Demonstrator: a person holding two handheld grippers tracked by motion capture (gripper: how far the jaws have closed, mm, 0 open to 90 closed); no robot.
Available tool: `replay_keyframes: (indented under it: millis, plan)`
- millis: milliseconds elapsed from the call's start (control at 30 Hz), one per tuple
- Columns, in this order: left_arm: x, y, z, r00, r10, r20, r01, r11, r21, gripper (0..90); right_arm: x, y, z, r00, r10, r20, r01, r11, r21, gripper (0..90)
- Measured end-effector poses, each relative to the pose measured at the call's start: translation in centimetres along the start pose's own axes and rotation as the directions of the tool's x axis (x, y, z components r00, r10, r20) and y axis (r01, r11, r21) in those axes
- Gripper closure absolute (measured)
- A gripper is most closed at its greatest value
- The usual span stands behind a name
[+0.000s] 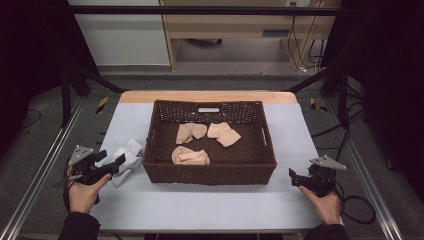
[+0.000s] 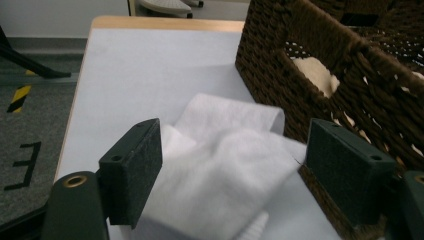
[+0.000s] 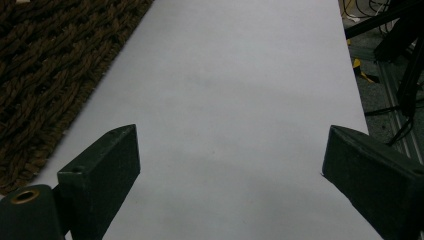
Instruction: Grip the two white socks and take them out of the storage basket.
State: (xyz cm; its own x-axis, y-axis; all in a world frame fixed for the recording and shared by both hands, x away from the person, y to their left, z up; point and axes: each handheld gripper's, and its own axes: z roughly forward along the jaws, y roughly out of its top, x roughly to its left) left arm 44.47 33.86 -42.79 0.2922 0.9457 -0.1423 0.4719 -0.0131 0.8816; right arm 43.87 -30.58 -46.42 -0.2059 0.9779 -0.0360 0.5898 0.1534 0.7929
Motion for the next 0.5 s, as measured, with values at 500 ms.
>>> replay_keyframes:
  millis: [500]
  plan:
    - [1.2, -3.9, -2.2, 0.9992, 0.011, -0.039, -0.007, 0.9945, 0.105, 18.2, -0.1, -0.1, -0.3, 1.0000, 0.007, -0.001, -0.007, 1.000, -0.006, 8.2]
